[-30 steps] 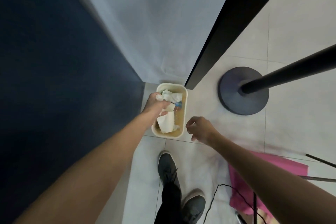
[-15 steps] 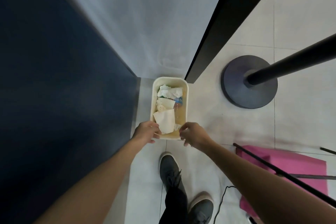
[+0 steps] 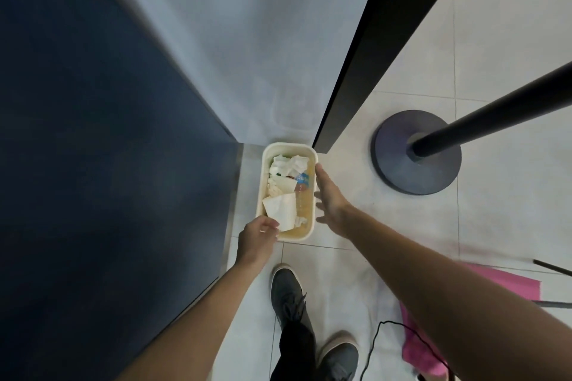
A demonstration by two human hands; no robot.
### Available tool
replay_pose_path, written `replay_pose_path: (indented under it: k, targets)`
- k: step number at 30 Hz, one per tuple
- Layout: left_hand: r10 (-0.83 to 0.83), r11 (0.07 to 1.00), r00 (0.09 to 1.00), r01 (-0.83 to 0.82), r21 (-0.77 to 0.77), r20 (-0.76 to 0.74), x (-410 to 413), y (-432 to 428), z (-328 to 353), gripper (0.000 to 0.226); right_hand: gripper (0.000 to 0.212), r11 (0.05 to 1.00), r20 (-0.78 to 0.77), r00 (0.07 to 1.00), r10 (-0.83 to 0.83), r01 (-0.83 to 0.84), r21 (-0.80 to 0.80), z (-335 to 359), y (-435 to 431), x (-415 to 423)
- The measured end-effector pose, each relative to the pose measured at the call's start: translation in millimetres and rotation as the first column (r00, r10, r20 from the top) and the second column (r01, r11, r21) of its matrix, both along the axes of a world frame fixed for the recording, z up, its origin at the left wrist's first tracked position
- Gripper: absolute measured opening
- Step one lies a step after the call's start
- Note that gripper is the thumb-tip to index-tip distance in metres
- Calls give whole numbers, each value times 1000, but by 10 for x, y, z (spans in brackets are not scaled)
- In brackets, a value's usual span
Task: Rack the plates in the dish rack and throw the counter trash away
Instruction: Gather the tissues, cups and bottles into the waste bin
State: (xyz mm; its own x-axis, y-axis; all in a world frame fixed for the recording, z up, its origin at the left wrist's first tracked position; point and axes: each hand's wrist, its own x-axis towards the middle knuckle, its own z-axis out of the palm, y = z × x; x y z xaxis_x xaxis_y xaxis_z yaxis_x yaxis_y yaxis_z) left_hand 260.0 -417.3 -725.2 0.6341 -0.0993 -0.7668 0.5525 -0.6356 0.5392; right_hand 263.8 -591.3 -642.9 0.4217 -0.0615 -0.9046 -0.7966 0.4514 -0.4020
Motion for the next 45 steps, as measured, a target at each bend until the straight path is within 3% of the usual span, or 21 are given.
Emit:
replay_pose_path:
  k: [3,7,9,15,22,30,34,45]
  targets:
    - [94,994,994,-91,-58,51,-22,-94,248,11,46,997,-35,999,-1,-2,-73,92,118,-199]
    - [113,988,984,-96,-119,139,-163,-156,641,18,17,969,45,998,53,-40,-245,216,213,-475]
    - [83,993,974,-62,-105,209,-246,-194,889,18,23,952,94,993,73,-41,-304,375,224,-611]
    - [-11,993,933,52,-105,360,-410,-258,1976,26,41,836,259,896,361,-188,-516,1368,219,-892]
    - [-23,980,845,125,-155,535,-293,-212,3704,26,41,792,403,826,394,-83,-605,2902,281,-1000]
    - [-21,976,695,169,-134,719,-283,295,5435,25,43,749,557,629,542,-61,-659,4407,718,-790]
    - [104,982,627,58,-179,772,-253,546,5764,26,42,685,568,498,655,-73,-725,4844,927,-553]
    - [368,928,544,-269,-259,754,126,1510,5908,22,43,574,507,291,811,-231,-785,5173,1634,371]
